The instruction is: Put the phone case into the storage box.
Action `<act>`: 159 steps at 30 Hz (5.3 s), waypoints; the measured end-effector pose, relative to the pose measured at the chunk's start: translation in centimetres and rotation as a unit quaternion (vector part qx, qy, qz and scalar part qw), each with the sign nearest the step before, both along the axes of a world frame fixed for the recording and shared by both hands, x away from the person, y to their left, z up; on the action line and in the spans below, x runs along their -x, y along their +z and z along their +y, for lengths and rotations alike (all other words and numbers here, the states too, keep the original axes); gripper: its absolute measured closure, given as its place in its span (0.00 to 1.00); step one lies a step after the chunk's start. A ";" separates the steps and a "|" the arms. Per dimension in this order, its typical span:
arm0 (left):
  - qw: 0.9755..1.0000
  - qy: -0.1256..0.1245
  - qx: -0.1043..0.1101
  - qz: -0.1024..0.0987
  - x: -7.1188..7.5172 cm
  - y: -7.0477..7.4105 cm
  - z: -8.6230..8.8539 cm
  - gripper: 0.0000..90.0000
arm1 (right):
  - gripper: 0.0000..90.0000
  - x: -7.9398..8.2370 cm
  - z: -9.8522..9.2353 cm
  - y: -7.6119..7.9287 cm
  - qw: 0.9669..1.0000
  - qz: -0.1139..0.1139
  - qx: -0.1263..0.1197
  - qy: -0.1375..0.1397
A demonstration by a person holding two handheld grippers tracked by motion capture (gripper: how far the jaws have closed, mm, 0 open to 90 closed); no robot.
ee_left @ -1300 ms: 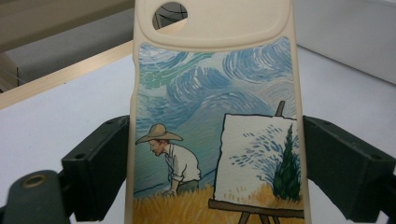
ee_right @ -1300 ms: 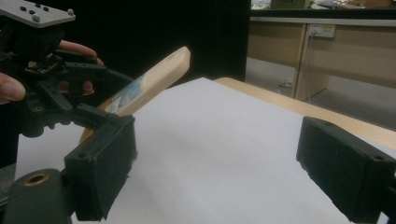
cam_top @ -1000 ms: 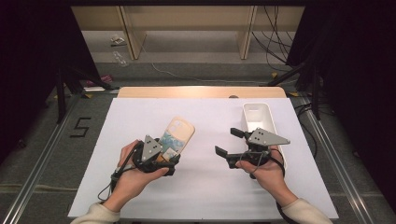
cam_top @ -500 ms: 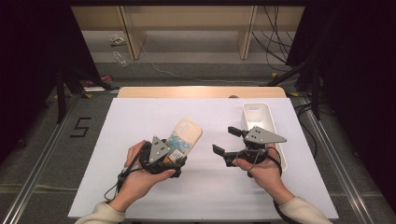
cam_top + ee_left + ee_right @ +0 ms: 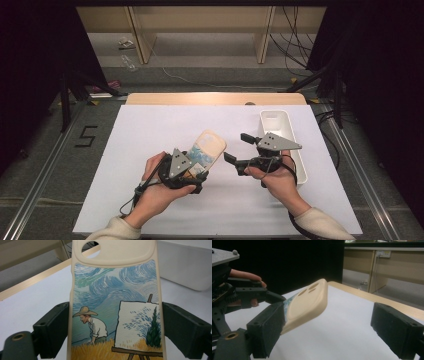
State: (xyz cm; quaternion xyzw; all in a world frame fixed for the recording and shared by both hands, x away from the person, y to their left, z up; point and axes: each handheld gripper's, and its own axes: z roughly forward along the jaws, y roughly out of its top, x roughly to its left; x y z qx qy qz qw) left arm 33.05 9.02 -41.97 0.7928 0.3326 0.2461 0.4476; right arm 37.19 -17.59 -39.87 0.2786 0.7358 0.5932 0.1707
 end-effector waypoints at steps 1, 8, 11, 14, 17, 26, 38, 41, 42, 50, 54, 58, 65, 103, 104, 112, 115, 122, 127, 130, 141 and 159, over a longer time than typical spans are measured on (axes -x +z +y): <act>1.000 -0.002 -0.001 0.001 0.0 0.0 -0.1 0.13 | 0.14 -0.1 0.0 0.0 1.000 0.000 0.001 0.000; 1.000 -0.010 -0.004 0.001 0.1 -0.1 -0.6 0.13 | 0.15 -0.4 0.3 0.0 1.000 0.003 -0.002 -0.001; 1.000 -0.011 -0.004 0.002 0.2 -0.1 -0.8 0.13 | 0.15 -0.6 0.4 0.0 1.000 0.004 -0.002 0.000; 1.000 -0.015 -0.005 0.002 0.2 -0.2 -1.1 0.13 | 0.15 -0.7 0.7 0.0 1.000 0.006 0.000 0.001; 1.000 -0.018 -0.007 0.001 0.2 -0.1 -1.2 0.13 | 0.15 -0.8 0.8 0.0 1.000 0.007 0.000 0.001; 1.000 -0.022 -0.006 -0.001 0.4 -0.2 -1.6 0.13 | 0.15 -1.2 1.2 0.0 1.000 0.010 0.001 -0.001; 1.000 -0.028 -0.007 0.001 0.5 -0.3 -2.0 0.13 | 0.15 -1.6 1.5 0.0 1.000 0.013 0.001 -0.001; 1.000 -0.029 -0.007 0.000 0.5 -0.3 -2.0 0.13 | 0.16 -1.6 1.5 0.0 1.000 0.013 0.000 -0.001; 1.000 -0.029 -0.007 0.000 0.5 -0.3 -2.0 0.13 | 0.16 -1.6 1.5 0.0 1.000 0.013 0.000 -0.001; 0.999 -0.031 -0.008 0.000 0.6 -0.4 -2.1 0.13 | 0.16 -1.9 1.8 -0.2 1.000 0.021 0.000 0.000; 0.999 -0.032 -0.009 0.000 0.6 -0.4 -2.2 0.13 | 0.16 -2.1 1.9 -0.3 1.000 0.023 0.000 0.000; 0.999 -0.033 -0.010 -0.002 0.6 -0.5 -2.2 0.13 | 0.16 -2.2 2.0 -0.3 1.000 0.025 0.002 0.000; 0.999 -0.037 -0.013 -0.002 0.6 -0.5 -2.3 0.13 | 0.16 -2.4 2.3 -0.5 0.999 0.032 0.003 0.002; 0.999 -0.052 -0.012 -0.006 0.8 -0.6 -3.5 0.13 | 0.21 -2.9 2.9 -0.9 0.999 0.047 0.003 0.014; 0.999 -0.052 -0.012 -0.006 0.8 -0.6 -3.5 0.13 | 0.21 -2.9 2.9 -0.9 0.999 0.047 0.003 0.014; 0.999 -0.050 -0.013 -0.006 0.8 -0.6 -3.4 0.13 | 0.28 -2.9 2.9 -1.0 0.998 0.065 0.000 0.013; 0.999 -0.050 -0.015 -0.007 0.7 -0.6 -3.4 0.13 | 0.31 -2.9 3.0 -1.1 0.997 0.074 -0.003 0.009; 0.999 -0.049 -0.018 -0.010 0.7 -0.7 -3.5 0.13 | 0.37 -3.0 2.9 -1.3 0.996 0.091 -0.008 0.008; 0.999 -0.048 -0.017 -0.010 0.7 -0.8 -3.5 0.13 | 0.43 -3.0 3.0 -1.3 0.995 0.097 -0.011 0.008; 0.999 -0.048 -0.017 -0.009 0.7 -0.9 -3.6 0.13 | 0.48 -3.0 3.0 -1.4 0.994 0.104 -0.015 0.010; 0.999 -0.048 -0.023 -0.003 0.6 -1.3 -3.6 0.13 | 0.70 -3.1 2.6 -1.1 0.991 0.123 -0.052 0.016; 0.999 -0.044 -0.003 -0.008 0.2 -0.8 -2.6 0.23 | 0.89 -2.1 2.5 1.0 0.992 0.088 -0.078 0.039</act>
